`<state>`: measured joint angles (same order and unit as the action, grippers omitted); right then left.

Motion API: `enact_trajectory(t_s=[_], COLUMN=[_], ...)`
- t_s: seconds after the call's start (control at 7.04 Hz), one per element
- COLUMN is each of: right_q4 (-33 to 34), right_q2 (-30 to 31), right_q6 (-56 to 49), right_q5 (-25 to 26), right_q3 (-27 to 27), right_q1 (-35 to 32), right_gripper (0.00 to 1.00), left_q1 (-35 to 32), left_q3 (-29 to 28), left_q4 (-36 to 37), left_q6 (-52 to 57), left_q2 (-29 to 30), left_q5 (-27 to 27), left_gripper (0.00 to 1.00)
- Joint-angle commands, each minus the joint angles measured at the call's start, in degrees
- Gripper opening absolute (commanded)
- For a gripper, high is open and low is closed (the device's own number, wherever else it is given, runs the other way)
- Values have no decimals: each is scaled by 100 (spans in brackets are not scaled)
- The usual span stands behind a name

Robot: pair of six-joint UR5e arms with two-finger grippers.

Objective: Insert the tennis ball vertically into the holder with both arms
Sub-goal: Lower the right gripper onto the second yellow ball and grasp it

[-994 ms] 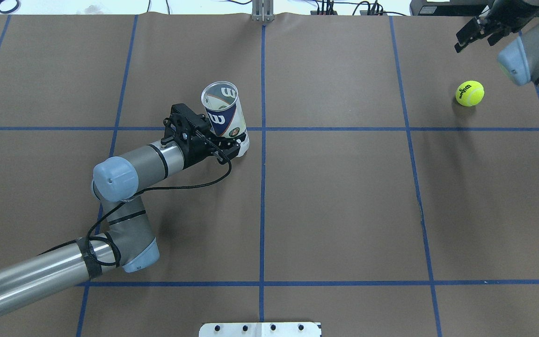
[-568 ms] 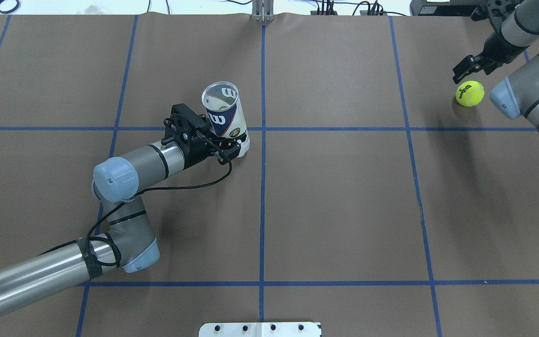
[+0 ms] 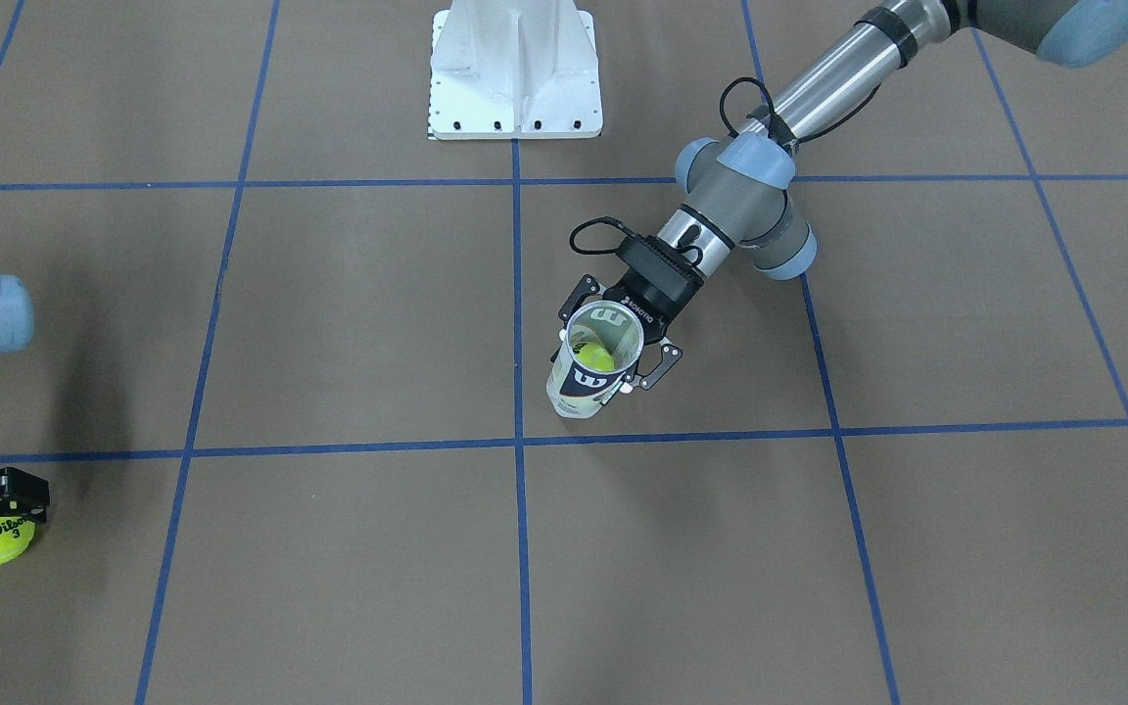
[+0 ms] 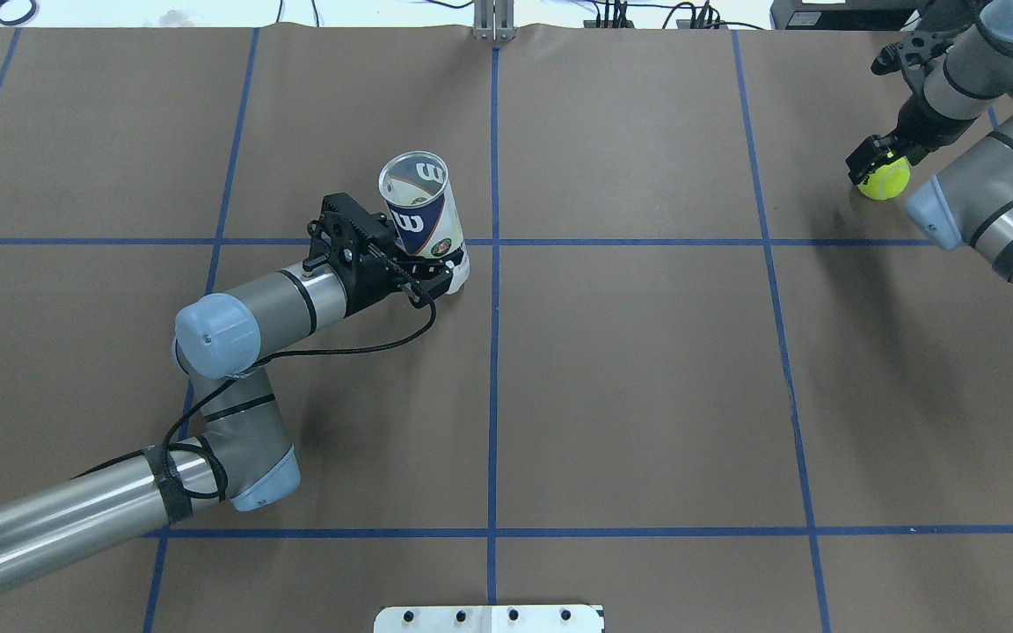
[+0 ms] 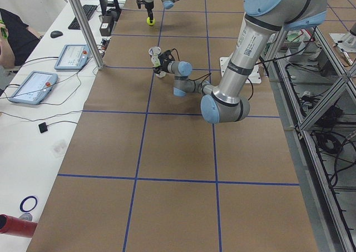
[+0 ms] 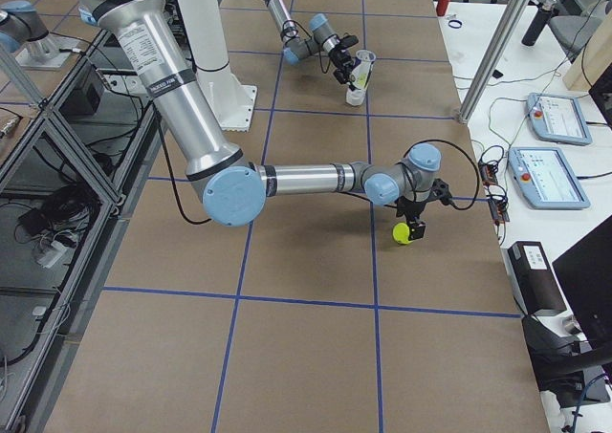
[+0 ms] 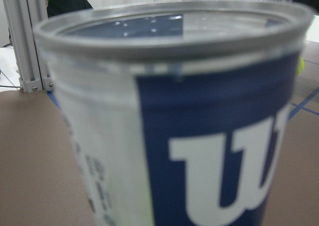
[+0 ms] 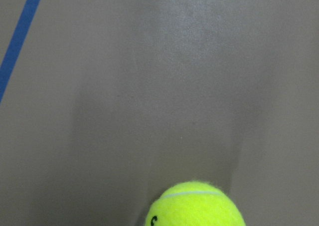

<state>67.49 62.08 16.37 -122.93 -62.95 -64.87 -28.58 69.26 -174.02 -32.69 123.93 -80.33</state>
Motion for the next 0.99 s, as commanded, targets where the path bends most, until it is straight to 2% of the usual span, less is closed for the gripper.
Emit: enact_trajectory(t_s=[0.0,0.14,0.28,0.57,0.85], right_q4=[-8,1,9,9,9], right_q2=[-3,-3,-12,-20,-55], right_q6=[-11,-3,-3,-11,6], right_q5=[103,112,112,103,103], right_q3=[115,125,125,125,116], right_q1=[26,44,44,35,35], right_gripper=[99,99,89,0,0], left_q1=[1,-7,-7,-7,-16], left_q3=[9,18,35,44,44], left_q4=[0,0,0,0,0], left_q6=[0,0,0,0,9], left_q2=[9,0,9,9,9], left_q5=[0,0,0,0,0], left_gripper=[77,77,77,77,77])
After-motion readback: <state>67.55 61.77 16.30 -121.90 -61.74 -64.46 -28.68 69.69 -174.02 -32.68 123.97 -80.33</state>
